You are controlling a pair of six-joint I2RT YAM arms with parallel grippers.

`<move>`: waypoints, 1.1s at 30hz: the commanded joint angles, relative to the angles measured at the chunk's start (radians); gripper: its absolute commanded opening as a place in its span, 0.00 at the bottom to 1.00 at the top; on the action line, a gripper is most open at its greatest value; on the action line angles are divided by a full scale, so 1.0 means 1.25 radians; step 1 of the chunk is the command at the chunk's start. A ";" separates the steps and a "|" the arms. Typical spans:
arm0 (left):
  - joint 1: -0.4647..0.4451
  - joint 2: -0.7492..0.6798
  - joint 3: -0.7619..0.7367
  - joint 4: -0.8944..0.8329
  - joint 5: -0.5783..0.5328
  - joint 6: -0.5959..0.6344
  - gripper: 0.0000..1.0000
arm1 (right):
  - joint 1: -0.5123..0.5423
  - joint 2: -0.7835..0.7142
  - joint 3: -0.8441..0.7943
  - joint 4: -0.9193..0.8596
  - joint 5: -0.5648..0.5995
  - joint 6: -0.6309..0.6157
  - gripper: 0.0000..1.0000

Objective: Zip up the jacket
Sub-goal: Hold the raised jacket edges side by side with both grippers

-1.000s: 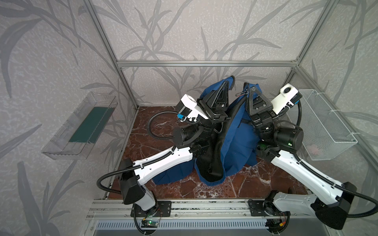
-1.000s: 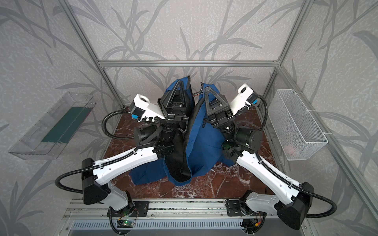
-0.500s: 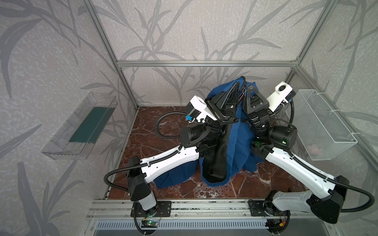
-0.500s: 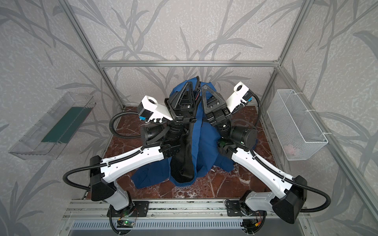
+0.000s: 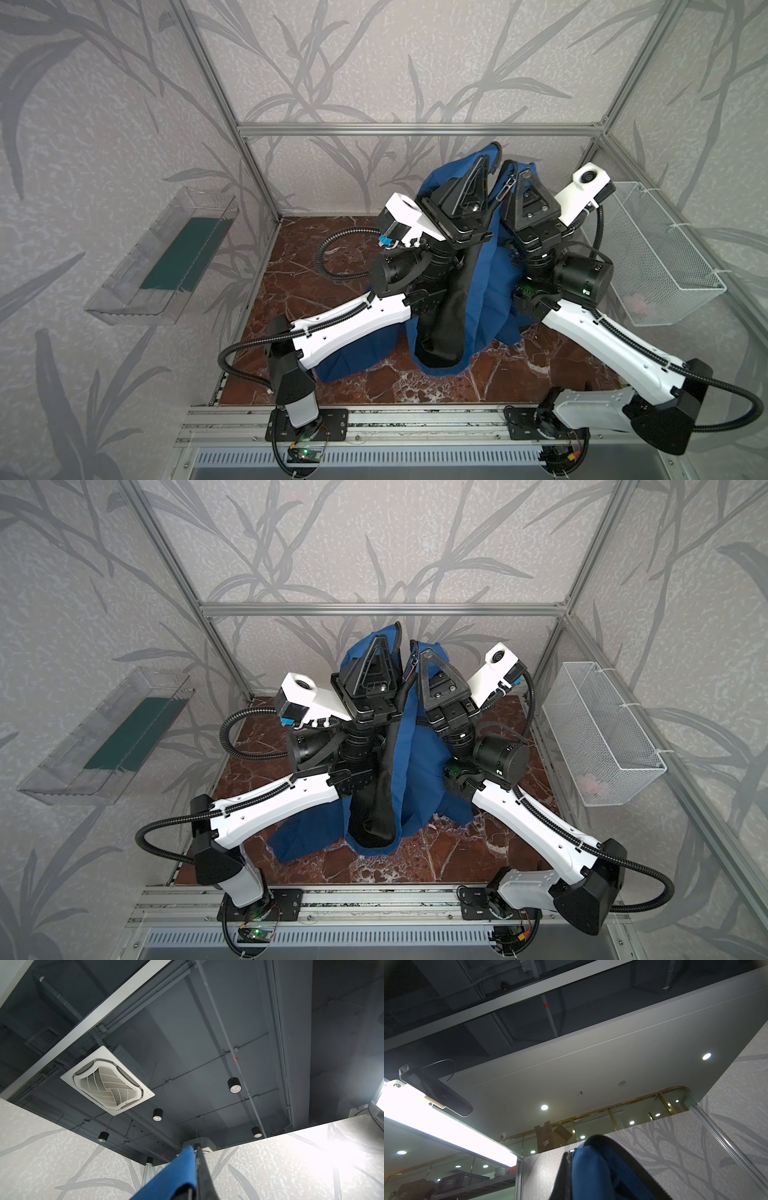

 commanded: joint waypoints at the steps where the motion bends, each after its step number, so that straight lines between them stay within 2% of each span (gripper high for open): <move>1: -0.005 0.013 0.049 0.043 0.025 0.028 0.00 | 0.011 -0.007 0.033 0.050 -0.003 -0.003 0.00; 19: -0.011 0.037 0.085 0.043 0.046 0.024 0.00 | 0.020 -0.007 0.006 0.056 0.039 -0.018 0.00; 33: -0.018 0.036 0.080 0.043 0.049 0.018 0.00 | 0.020 0.015 0.033 0.056 0.025 -0.002 0.00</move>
